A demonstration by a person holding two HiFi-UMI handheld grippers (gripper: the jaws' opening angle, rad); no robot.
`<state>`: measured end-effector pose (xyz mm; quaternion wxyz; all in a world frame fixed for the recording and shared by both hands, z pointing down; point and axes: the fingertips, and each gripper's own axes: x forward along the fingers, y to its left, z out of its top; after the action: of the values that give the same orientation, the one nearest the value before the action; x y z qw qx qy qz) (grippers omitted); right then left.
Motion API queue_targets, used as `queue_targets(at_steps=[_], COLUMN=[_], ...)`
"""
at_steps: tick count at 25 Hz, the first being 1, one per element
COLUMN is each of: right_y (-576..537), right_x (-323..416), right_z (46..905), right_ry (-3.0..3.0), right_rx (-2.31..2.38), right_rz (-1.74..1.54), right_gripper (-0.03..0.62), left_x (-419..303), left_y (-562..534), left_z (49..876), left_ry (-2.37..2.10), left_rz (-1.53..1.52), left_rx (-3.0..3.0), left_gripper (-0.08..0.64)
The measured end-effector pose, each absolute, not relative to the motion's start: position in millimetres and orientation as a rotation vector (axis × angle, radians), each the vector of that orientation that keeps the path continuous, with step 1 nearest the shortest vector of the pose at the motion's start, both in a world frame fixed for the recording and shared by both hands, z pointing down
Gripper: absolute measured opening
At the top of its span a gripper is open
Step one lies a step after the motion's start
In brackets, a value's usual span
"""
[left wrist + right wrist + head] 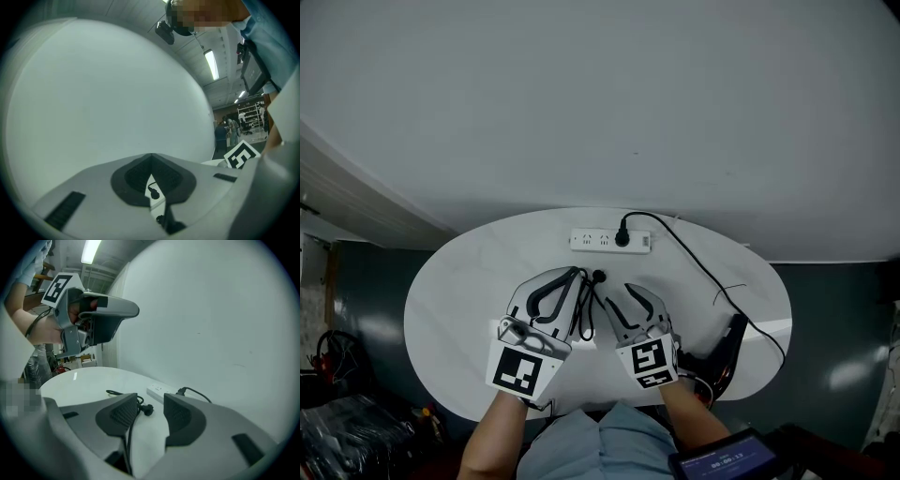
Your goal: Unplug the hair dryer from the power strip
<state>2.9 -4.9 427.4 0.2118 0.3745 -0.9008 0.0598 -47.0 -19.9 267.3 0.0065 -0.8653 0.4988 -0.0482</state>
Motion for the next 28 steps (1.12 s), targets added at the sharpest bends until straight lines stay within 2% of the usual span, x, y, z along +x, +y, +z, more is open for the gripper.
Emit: queue_targets(at_steps=[8, 11, 16, 28], right_y=[-3.8, -3.0, -6.6, -9.9], right_x=[6.9, 6.7, 6.0, 4.6], right_z=[335.9, 309.7, 279.1, 252.3], right_ry=[-2.681, -2.741, -2.796, -2.874], right_rx=[1.157, 1.181, 1.207, 1.257], right_rz=[0.112, 0.109, -0.078, -0.096], right_gripper=[0.152, 0.112, 0.029, 0.002], left_x=[-46.4, -47.5, -44.0, -42.1], left_y=[-1.3, 1.5, 1.3, -3.7], left_z=[238.8, 229.2, 218.2, 216.9], left_ry=[1.628, 1.672, 1.686, 1.735], left_rz=[-0.085, -0.067, -0.039, -0.027], left_rx=[-2.610, -2.559, -2.527, -2.496], left_gripper=[-0.001, -0.001, 0.000, -0.002])
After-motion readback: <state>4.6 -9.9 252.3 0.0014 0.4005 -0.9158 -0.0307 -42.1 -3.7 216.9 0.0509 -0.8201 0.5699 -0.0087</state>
